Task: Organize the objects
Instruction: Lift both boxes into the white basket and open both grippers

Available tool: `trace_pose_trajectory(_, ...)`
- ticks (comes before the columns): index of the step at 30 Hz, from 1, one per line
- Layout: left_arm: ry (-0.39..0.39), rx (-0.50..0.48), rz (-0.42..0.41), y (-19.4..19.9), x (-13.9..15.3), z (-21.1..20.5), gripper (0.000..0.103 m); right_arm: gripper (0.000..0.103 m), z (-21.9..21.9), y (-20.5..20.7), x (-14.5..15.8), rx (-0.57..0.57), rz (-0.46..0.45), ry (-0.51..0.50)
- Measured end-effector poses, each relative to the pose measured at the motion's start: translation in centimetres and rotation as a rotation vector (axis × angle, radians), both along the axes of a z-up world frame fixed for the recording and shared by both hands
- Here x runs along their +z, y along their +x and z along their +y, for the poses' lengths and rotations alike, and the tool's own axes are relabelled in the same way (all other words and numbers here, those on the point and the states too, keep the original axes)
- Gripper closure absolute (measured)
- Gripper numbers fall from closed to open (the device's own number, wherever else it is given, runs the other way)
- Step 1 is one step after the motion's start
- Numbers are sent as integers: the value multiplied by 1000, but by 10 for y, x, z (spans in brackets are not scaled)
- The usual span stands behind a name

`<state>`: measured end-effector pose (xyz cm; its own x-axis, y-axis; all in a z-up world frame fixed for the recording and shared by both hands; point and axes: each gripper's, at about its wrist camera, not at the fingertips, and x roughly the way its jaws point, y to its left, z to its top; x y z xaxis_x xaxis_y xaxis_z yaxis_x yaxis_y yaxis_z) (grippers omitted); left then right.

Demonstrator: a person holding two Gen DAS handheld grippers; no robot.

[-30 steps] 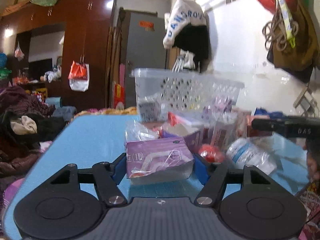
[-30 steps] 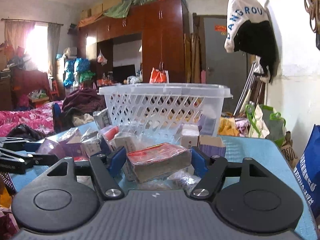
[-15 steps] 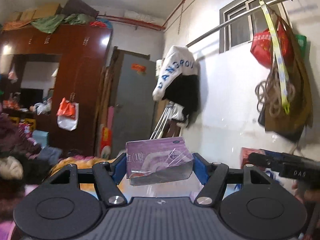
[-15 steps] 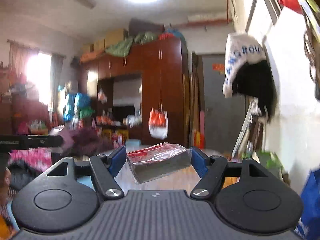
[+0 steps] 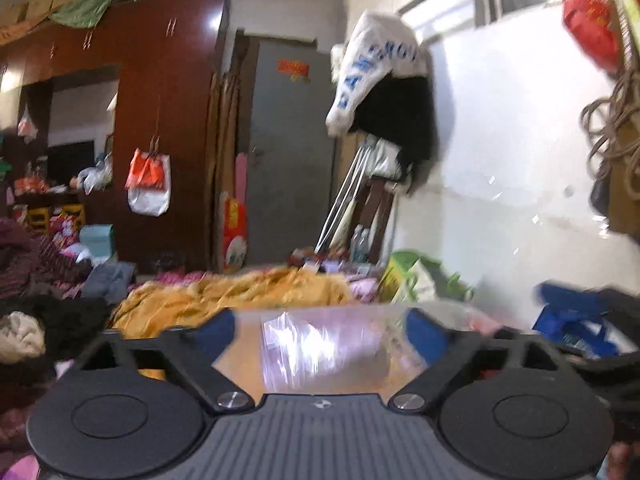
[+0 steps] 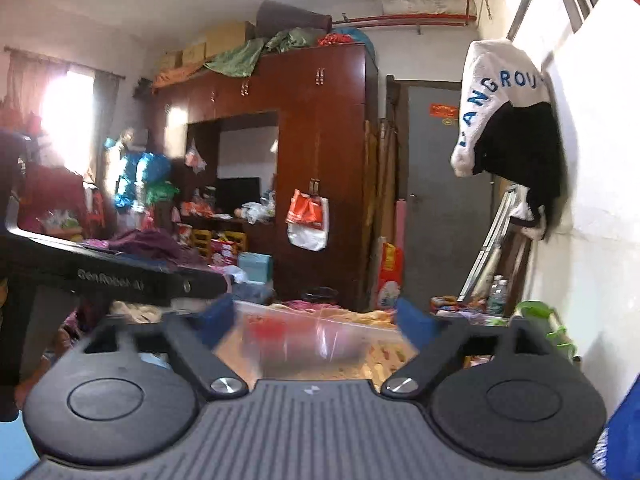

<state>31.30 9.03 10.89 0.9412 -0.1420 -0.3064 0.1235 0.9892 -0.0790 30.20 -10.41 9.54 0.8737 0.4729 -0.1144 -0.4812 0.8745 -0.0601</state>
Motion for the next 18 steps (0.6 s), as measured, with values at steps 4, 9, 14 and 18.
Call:
trace_pose_trajectory(4,43,7,-80,-32,-6,0,6,0,-34,-37,-9,25,-3,162)
trace_pose_trajectory(9,2,-51,-133,-113,-31,3,6,0,-63,-86,-40,-75,60,222)
trace_pose_trajectory(14,-50,-89,-156,-184,-76,-3,6,0,-73,-142,-84,-114,45,196)
trace_pose_trajectory(18,-24,-105,-145,-217,-107,-22,6,0,-70,-150,-107,-123,87,192)
